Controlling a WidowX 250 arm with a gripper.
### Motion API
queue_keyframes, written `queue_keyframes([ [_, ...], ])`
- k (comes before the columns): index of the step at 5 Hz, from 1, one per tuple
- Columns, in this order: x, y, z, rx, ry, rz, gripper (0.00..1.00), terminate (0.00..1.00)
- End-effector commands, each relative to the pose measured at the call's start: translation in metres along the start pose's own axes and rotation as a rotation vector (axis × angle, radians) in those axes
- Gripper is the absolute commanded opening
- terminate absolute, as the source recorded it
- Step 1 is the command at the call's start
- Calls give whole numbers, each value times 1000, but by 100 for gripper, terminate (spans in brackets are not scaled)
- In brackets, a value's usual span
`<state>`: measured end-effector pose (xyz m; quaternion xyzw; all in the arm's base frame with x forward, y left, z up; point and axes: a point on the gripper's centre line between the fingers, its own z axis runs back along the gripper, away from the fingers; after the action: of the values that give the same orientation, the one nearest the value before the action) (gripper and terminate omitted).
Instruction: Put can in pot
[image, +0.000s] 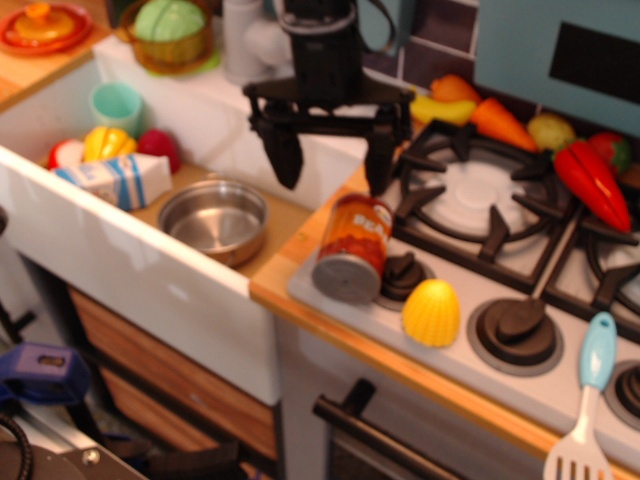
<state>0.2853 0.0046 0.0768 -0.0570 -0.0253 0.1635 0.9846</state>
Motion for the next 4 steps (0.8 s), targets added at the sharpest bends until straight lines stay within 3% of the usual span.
queue_keyframes([
  [1, 1, -11, 7, -61, -88, -18, 100, 0],
  [4, 2, -11, -20, -67, -117, -39, 100, 0],
])
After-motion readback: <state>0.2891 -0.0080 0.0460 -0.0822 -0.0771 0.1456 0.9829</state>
